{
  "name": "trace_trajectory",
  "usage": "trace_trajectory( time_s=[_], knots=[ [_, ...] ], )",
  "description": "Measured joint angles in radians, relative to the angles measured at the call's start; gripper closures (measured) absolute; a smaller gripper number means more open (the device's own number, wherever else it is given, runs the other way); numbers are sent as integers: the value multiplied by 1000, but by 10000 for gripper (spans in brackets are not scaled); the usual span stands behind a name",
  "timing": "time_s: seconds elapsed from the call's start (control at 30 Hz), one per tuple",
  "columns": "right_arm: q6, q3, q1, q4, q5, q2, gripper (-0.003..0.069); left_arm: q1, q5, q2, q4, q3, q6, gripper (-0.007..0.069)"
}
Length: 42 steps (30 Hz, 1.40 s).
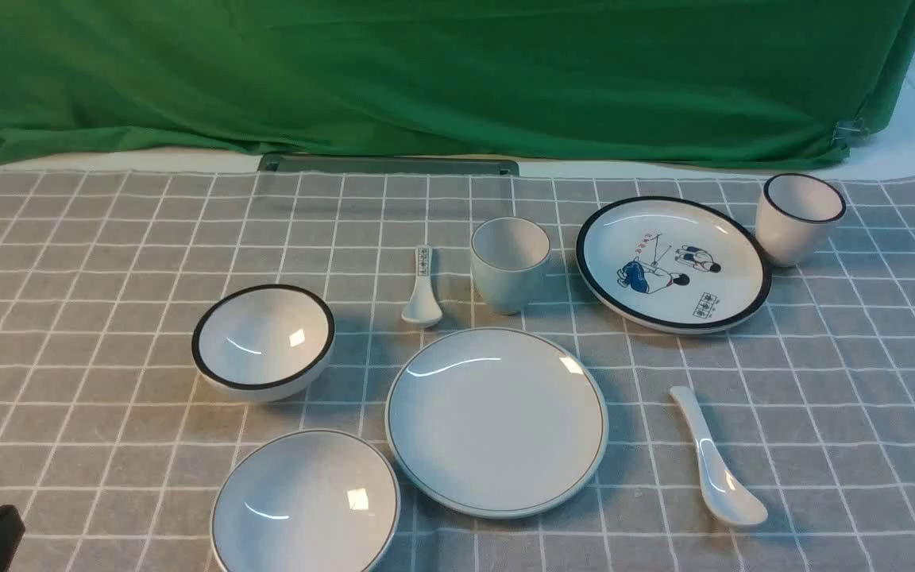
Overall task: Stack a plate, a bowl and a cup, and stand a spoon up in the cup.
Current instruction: Use the left arm to grab a blue rice bowl
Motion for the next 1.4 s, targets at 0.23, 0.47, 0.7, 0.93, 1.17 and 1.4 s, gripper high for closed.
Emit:
trace_trajectory(
  time_s=[0.23, 0.47, 0.7, 0.93, 1.17, 1.4],
  knots=[
    [-1, 0, 0, 0, -1, 0, 417, 0, 0, 0, 0, 0, 0, 608],
    [-1, 0, 0, 0, -3, 0, 417, 0, 0, 0, 0, 0, 0, 608],
    [-1, 0, 0, 0, -5, 0, 417, 0, -45, 0, -26, 0, -3, 608],
    [-1, 0, 0, 0, -5, 0, 417, 0, -417, 0, -241, 0, -121, 608],
    [74, 0, 0, 49, -43, 0, 417, 0, -826, -2, -241, -17, -449, 608],
    [277, 0, 0, 129, -273, 0, 417, 0, -291, 265, 45, -607, -581, 608]
  ],
)
